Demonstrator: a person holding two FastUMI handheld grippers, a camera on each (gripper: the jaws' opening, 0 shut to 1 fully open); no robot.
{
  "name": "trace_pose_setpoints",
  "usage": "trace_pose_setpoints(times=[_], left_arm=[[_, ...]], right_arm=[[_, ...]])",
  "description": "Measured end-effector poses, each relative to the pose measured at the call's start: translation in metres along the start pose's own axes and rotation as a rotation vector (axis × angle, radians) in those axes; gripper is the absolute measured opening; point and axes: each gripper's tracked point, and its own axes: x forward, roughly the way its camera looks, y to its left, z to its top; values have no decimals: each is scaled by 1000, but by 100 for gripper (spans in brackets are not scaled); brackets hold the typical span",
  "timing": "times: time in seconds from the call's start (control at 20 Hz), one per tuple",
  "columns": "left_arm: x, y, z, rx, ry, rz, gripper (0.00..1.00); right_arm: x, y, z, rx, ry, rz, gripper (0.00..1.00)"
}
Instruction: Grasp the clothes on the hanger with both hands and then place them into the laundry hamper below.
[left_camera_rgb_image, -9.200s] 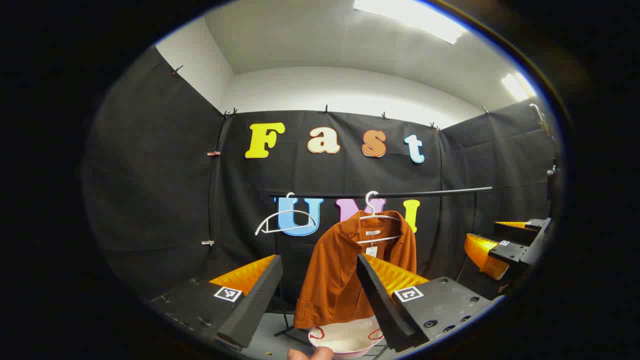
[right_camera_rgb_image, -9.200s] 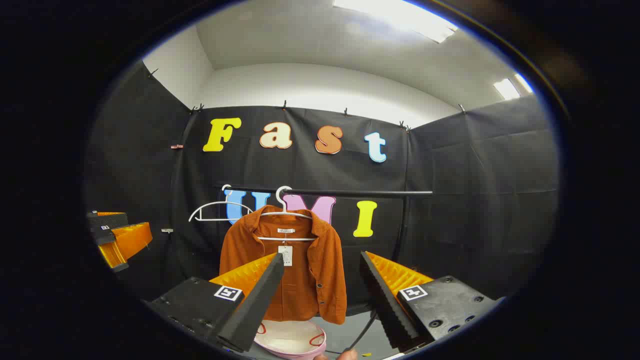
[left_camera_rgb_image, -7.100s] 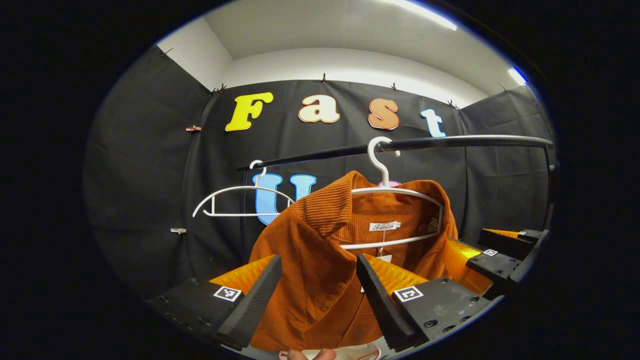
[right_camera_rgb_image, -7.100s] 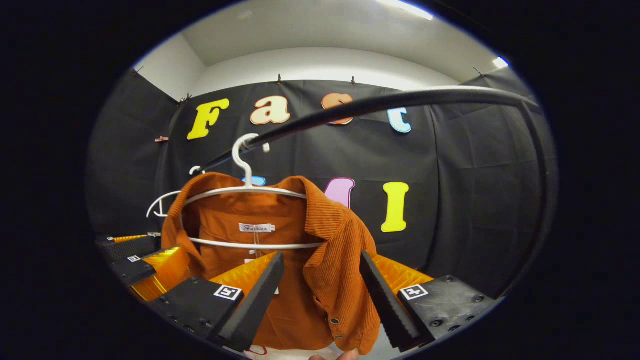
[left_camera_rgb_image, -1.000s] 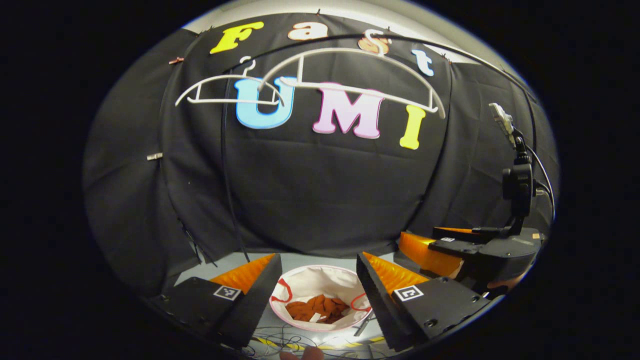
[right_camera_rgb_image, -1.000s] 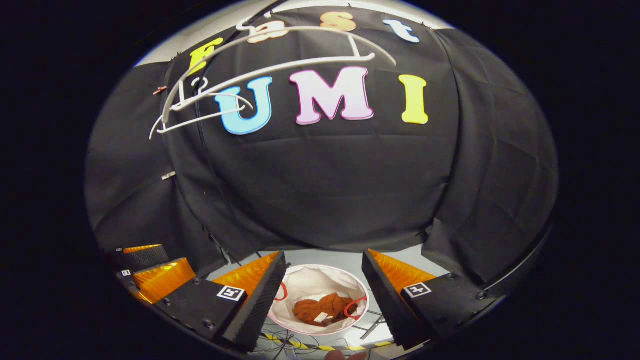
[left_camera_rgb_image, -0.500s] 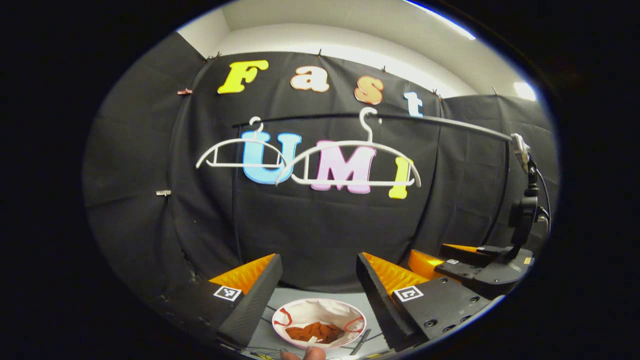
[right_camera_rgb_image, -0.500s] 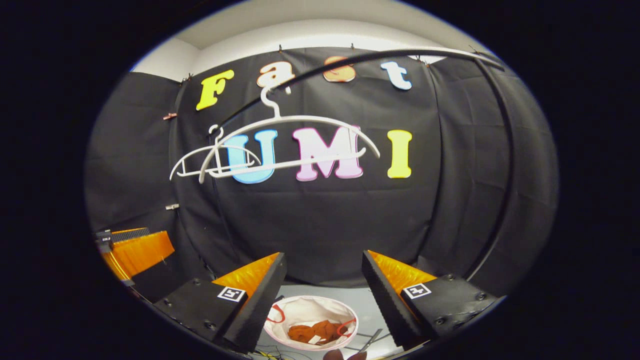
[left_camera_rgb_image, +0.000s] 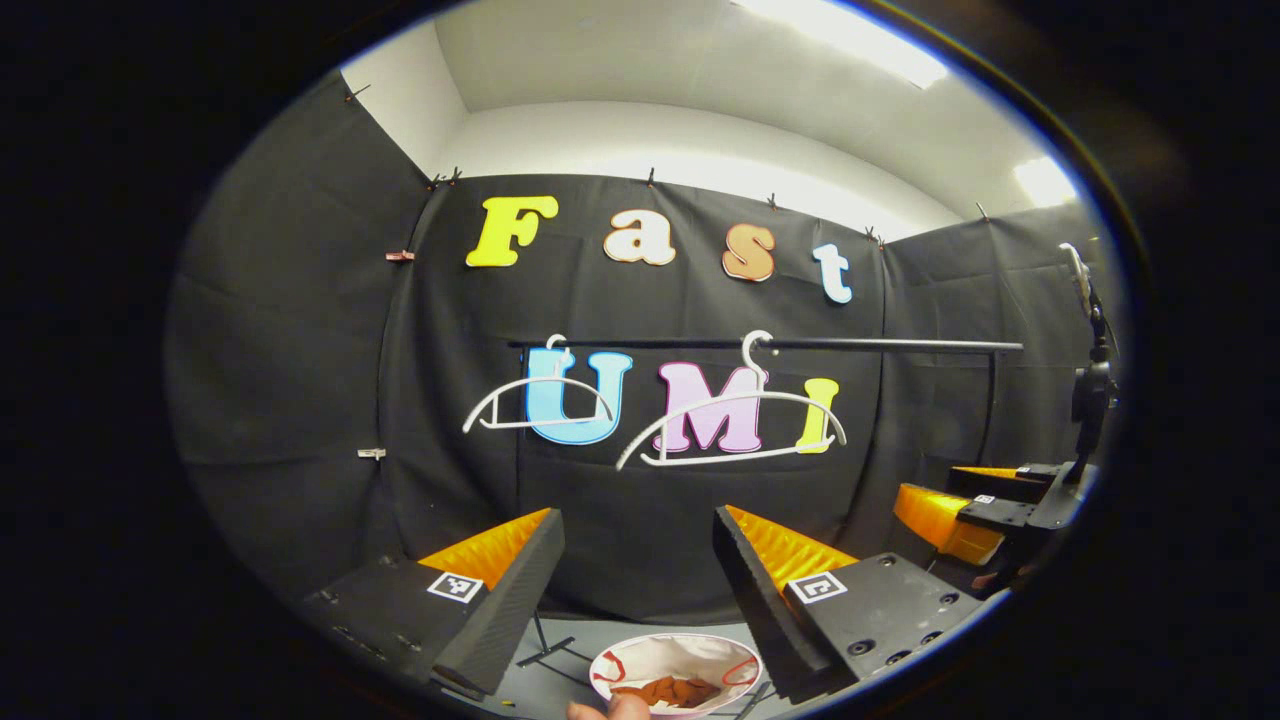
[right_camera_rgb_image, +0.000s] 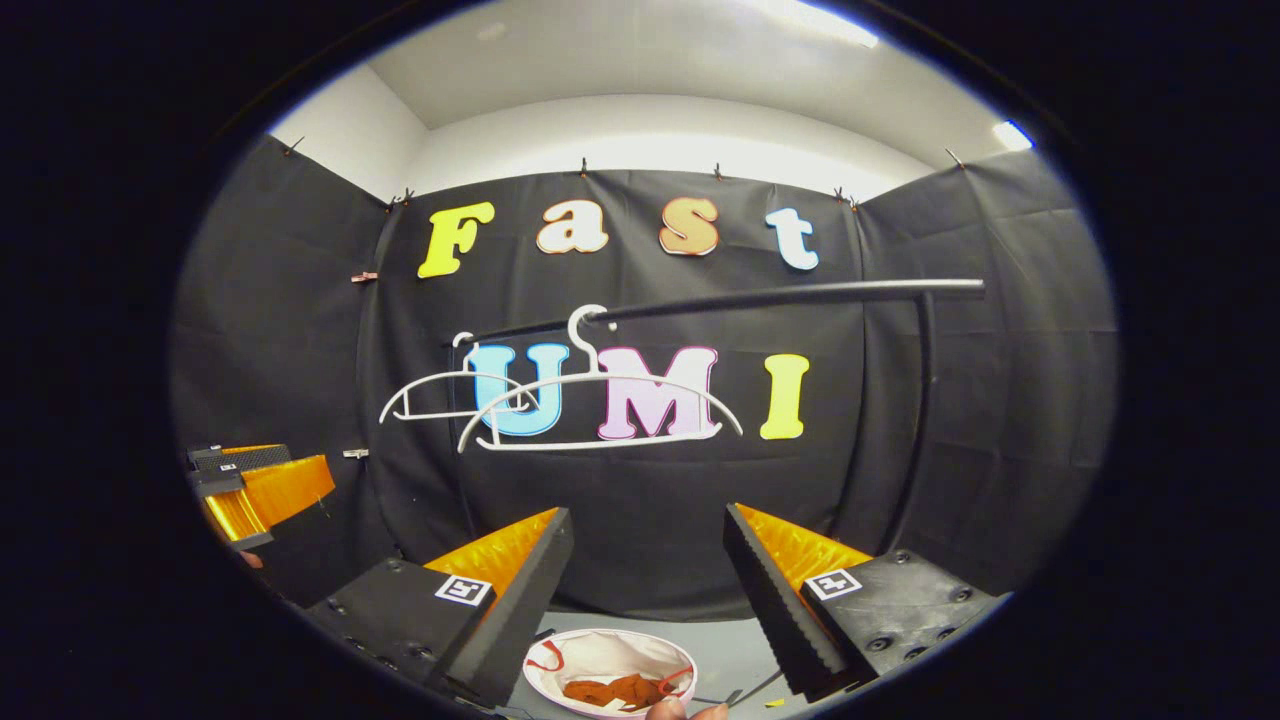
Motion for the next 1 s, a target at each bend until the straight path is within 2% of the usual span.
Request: trace_pose_setpoints(times=[0.2,0.25,0.3,0.35,0.45,0.5,0.6,0.65,0.7,0.75,0.9,1.0], left_arm=[[-25,7,21,50,-43,-4,95],[-30,8,27,60,-54,0,92],[-31,7,30,60,-64,3,95],[-33,8,34,58,-72,6,92],[-37,14,33,66,-80,20,95],[-38,13,34,73,-78,27,92],[-38,10,34,81,-69,34,95],[-37,10,35,78,-59,32,92],[-35,12,34,76,-56,32,95],[-35,12,36,77,-57,30,92],[-33,12,38,78,-59,17,92],[-29,13,38,77,-56,9,95]], right_arm=[[-27,5,30,12,-53,-16,98],[-29,7,36,14,-62,-16,98],[-31,9,39,12,-64,-14,98],[-34,11,41,6,-65,-11,98],[-38,13,48,-3,-78,-9,98],[-40,13,48,-2,-80,-10,98],[-40,18,53,3,-96,-6,98],[-40,20,54,4,-97,-3,98],[-41,22,54,5,-98,0,98],[-42,26,55,3,-100,7,98],[-41,28,59,-5,-108,10,98],[-40,26,57,-19,-105,2,97]])
